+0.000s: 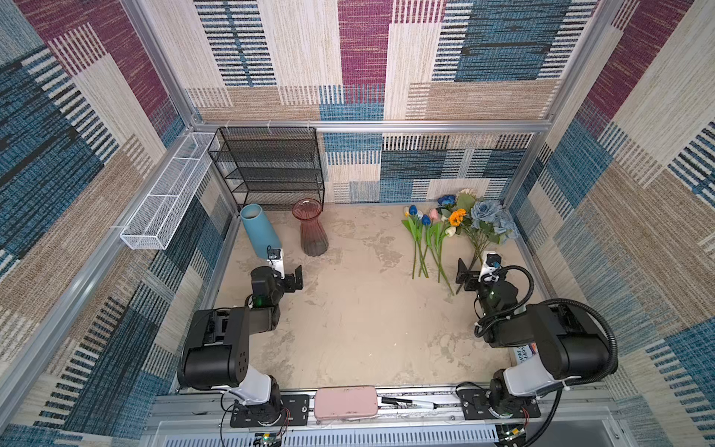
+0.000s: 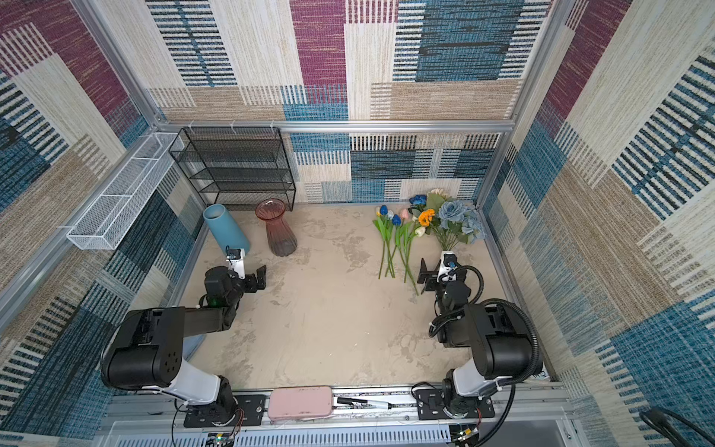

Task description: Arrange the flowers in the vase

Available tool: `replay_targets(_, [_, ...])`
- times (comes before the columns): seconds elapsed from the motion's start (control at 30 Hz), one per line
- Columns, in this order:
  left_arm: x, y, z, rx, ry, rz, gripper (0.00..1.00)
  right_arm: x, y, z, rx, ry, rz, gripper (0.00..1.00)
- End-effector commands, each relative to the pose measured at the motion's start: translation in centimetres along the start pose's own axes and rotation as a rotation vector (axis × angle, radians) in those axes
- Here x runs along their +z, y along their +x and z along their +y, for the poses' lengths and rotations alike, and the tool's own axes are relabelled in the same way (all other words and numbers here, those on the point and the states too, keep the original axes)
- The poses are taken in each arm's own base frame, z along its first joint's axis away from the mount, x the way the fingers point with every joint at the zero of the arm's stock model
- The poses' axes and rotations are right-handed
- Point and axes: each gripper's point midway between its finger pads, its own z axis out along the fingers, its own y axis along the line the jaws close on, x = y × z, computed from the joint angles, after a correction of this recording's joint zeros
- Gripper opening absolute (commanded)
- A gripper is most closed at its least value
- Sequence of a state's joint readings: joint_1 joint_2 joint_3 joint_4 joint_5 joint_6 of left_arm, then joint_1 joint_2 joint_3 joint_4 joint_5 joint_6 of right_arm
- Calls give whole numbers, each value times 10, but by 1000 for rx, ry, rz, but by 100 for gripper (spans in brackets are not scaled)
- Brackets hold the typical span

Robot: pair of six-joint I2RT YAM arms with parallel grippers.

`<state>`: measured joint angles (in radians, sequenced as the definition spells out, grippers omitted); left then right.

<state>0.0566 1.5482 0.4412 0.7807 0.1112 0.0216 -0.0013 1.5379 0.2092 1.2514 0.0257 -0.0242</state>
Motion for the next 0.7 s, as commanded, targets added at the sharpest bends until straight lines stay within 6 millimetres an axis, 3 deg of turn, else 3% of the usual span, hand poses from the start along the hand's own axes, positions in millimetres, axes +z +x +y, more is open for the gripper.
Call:
replay_targets(0.0, [1, -4, -2, -2, 13, -13, 99, 0, -9, 2, 7, -11, -36, 100])
replay_targets(0.67, [0, -5, -2, -2, 13, -15, 99, 0, -10, 2, 7, -11, -40, 100])
